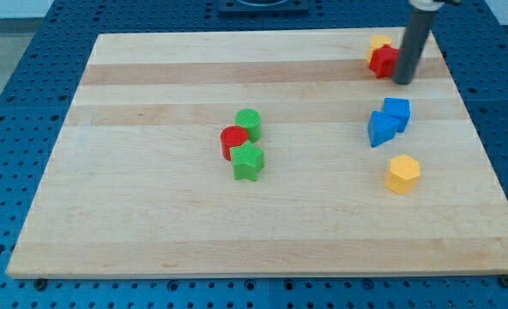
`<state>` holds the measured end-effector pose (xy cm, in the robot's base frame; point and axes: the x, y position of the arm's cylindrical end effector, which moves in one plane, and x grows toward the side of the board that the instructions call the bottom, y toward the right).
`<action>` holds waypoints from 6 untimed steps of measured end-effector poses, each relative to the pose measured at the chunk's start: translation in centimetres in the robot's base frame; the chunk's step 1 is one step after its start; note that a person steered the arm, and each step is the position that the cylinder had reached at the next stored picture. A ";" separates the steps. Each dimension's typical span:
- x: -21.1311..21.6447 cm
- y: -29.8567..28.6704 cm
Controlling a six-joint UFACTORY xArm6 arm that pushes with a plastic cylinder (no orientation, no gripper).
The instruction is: Push the red star towards the center of the board
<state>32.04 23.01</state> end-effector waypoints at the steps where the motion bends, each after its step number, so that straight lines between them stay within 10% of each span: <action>1: -2.4 1.2; 6: 0.4 -12.2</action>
